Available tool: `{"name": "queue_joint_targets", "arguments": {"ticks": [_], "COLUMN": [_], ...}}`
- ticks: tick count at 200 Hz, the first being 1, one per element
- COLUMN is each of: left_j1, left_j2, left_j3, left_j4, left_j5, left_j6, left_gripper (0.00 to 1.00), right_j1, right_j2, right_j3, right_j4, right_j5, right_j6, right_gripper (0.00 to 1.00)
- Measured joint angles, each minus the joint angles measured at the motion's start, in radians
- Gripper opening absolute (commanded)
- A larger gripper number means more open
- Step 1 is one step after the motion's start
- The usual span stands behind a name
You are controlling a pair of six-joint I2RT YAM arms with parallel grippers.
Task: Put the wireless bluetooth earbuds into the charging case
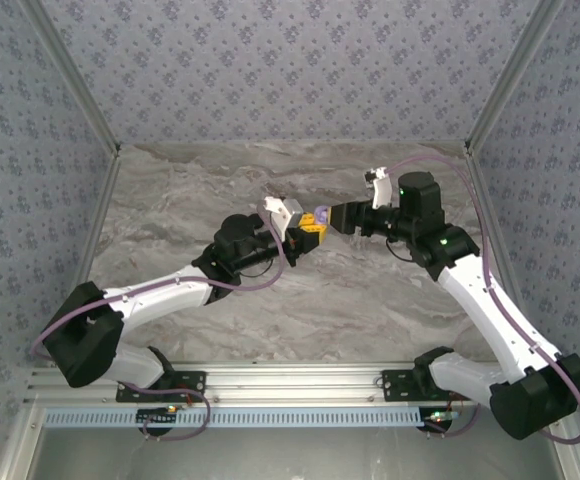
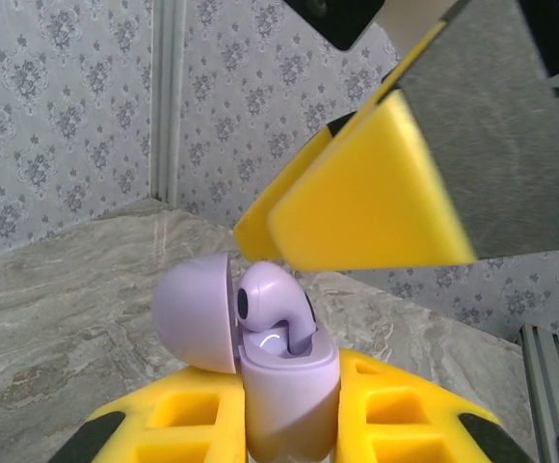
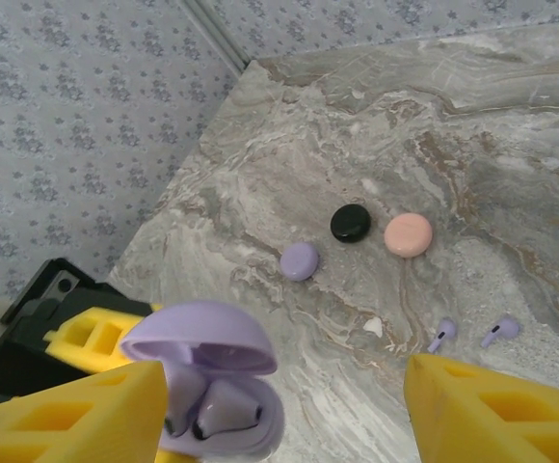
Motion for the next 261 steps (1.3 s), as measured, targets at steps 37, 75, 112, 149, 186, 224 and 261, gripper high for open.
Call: {"name": "queue_joint_targets", "arguments": {"ticks": [37,75,112,149,186,224,261], "left_j1": [0.0,0.0,0.0,0.0,0.0,0.0,0.0], "left_j2": [-0.01,-0.011,-0.012,-0.012,-0.017,-0.031,-0.036], "left_j3": [0.0,0.0,-0.001,-0.003,-0.01,-0.012,-0.012], "left_j4": [0.0,0.0,0.0,0.0,0.001,0.003,0.005], "left_j5": [0.004,0.004,0.007,0.006,0.006,0.009,0.049], "left_j6": [0.002,0.002,0.002,0.002,0.002,0.002,0.002], "left_gripper": [0.0,0.0,0.0,0.0,0.0,0.0,0.0], "right_j1": [-0.005,-0.005,-0.004,-0.003,-0.016,-0.091,-0.1], "right_j2": [0.01,0.017,0.028,0.038,0.031,-0.025,-0.032], "right_j3": [0.006,0.006,0.006,0.006,0.006,-0.054,-0.109], "right_j4": [-0.003,-0.005,0.0,0.01,0.011,0.104,0.228], "right_j5": [0.005,-0.002,-0.021,-0.035,-0.047,-0.152,-0.272], "right_j6": [0.0,0.0,0.0,0.0,-0.006,0.043,0.119], "right_gripper": [0.68,0.68,0.68,0.68,0.76,0.97,1.0]}}
